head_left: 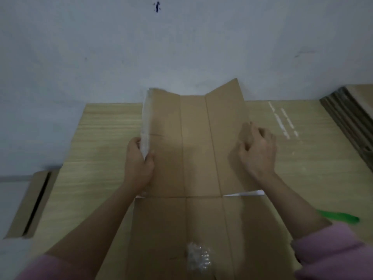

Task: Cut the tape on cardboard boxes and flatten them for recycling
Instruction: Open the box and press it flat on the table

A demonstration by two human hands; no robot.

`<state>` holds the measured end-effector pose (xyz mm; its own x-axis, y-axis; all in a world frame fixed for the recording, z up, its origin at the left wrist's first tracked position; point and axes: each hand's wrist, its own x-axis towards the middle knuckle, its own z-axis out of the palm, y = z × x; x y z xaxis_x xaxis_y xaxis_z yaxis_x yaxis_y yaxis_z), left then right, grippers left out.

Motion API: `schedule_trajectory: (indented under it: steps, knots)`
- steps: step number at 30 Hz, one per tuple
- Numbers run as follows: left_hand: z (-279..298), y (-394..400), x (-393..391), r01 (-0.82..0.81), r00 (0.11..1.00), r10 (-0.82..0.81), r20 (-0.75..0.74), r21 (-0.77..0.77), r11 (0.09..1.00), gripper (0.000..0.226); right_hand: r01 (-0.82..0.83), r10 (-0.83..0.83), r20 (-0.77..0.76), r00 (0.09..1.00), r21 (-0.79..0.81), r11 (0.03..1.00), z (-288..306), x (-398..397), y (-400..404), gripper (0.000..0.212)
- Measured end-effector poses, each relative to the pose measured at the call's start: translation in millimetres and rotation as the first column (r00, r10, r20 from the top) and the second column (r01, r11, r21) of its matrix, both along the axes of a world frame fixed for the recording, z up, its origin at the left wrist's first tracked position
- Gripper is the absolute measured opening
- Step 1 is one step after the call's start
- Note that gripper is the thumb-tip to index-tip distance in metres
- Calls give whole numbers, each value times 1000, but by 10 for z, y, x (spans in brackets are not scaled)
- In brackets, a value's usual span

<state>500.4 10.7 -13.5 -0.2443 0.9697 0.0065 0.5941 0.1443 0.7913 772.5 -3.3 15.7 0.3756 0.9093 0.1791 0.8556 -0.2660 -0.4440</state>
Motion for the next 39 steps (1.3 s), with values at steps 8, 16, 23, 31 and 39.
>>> schedule_trajectory:
  steps: [8, 16, 23, 31, 39]
  knots:
    - [-377, 16, -45, 67, 981, -52, -189, 75, 995, 58, -78, 180, 212, 960, -417, 905, -560, -318, 82, 81]
    - [-351, 146, 23, 129, 793, -178, -582, -125, 984, 51, -73, 201, 191, 961, -526, 848, -548, -298, 184, 70]
    - [-157, -442, 451, 341, 711, -415, -568, -239, 909, 63, -228, 287, 77, 955, -429, 874, -451, -540, -346, 74]
    - [-446, -1364, 707, 472, 647, -467, -602, -165, 866, 61, -212, 264, 217, 940, -235, 949, -723, -733, -1333, 62]
    - [-297, -905, 654, 523, 659, -502, -560, -138, 841, 73, -251, 329, 217, 919, -320, 913, -555, -631, -887, 64]
